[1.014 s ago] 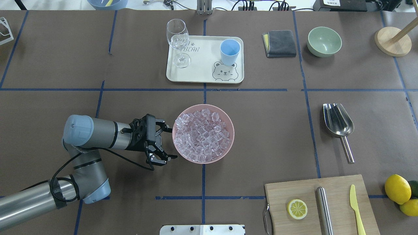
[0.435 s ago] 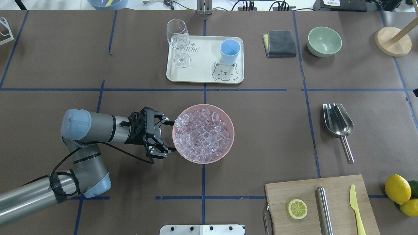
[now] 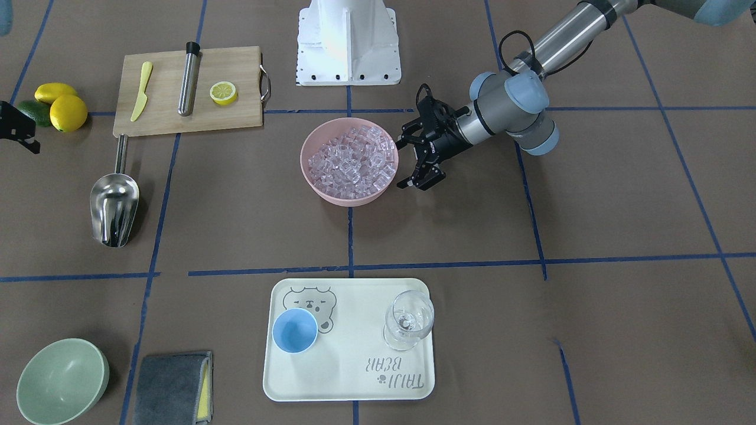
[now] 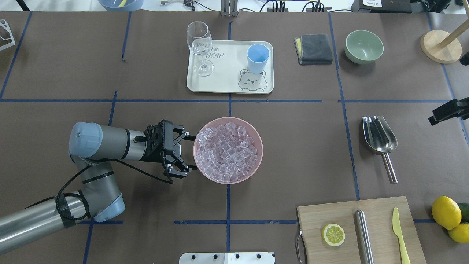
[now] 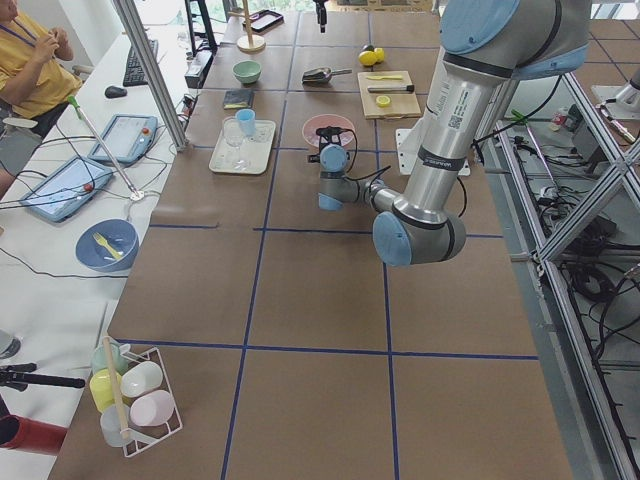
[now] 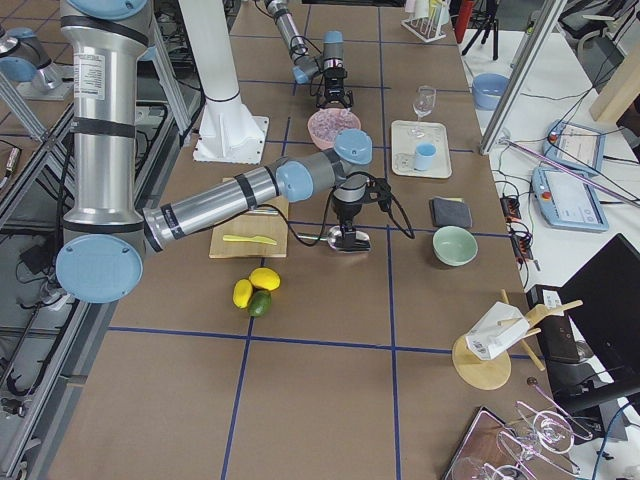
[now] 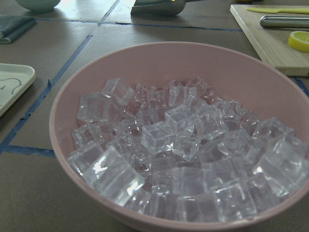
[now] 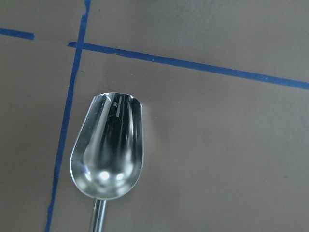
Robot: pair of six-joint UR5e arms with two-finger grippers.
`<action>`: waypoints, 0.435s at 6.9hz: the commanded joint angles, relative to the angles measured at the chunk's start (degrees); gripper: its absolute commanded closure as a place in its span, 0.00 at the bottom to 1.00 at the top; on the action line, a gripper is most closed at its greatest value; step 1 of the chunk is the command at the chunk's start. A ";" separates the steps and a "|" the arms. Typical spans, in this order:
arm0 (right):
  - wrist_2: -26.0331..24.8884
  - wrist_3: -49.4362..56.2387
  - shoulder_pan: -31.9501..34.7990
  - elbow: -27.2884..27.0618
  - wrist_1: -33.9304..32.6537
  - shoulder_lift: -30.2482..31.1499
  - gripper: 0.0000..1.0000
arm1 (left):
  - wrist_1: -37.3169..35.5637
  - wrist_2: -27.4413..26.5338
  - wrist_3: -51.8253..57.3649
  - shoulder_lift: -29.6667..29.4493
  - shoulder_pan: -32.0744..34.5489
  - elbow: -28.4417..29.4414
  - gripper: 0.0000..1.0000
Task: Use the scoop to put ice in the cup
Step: 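Hold the bowl with the left gripper while the right gripper grasps the metal scoop handle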
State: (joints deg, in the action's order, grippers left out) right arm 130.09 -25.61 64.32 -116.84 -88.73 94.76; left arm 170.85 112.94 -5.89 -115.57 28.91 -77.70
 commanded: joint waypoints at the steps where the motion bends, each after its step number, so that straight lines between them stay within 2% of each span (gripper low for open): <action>1: -4.75 -17.99 -9.61 0.20 19.71 7.32 0.00 | 0.01 0.09 0.00 0.00 0.00 0.00 0.01; 2: -7.55 -24.51 -14.09 0.30 22.44 8.06 0.00 | 0.01 0.09 0.00 0.00 0.00 0.00 0.01; 3: -13.06 -29.10 -19.36 0.30 22.64 8.07 0.00 | 0.01 0.09 0.00 0.00 0.00 -0.09 0.01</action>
State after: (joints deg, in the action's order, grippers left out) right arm 122.33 -48.02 50.93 -116.64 -68.66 102.04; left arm 170.86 113.01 -5.89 -115.58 28.92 -77.71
